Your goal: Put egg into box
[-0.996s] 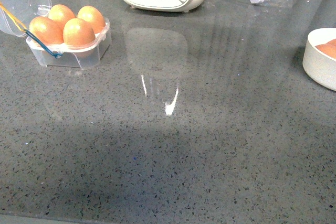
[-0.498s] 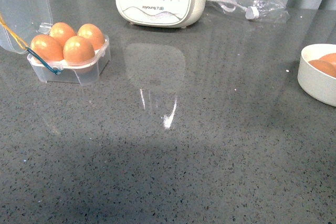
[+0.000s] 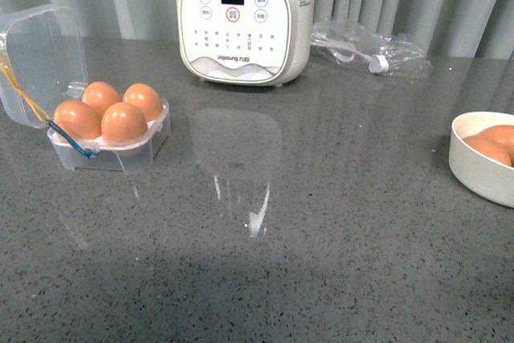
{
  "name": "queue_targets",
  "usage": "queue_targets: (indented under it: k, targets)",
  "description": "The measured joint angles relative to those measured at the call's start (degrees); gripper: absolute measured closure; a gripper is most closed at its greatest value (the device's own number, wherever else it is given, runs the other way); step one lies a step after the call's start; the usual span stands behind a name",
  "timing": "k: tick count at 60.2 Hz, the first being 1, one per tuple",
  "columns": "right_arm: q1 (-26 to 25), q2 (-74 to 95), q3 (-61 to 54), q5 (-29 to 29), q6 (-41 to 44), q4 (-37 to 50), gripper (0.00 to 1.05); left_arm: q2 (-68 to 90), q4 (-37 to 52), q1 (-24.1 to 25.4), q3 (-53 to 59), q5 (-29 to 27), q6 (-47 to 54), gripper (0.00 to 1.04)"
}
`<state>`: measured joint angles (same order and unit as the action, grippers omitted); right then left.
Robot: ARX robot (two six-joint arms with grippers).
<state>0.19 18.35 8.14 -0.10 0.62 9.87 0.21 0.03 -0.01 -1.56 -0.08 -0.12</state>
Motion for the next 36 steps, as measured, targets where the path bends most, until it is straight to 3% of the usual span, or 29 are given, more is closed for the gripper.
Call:
queue_targets:
  k: [4,27,31,36]
  targets:
    - [-0.07,-1.51,-1.27,0.04,0.09,-0.13,1.02,0.00,0.00,0.00,0.00,0.04,0.00,0.07]
    - [-0.09,-7.32,-5.03,0.04,-0.04,-1.97,1.02,0.00,0.00,0.00,0.00,0.02,0.00,0.07]
    - [-0.09,-12.90,-5.40,0.00,-0.04,-8.92,1.02,0.00,0.00,0.00,0.00,0.04,0.00,0.07]
    - [-0.11,-15.78,-5.81,0.09,-0.04,-9.94,1.02,0.00,0.00,0.00,0.00,0.02,0.00,0.07]
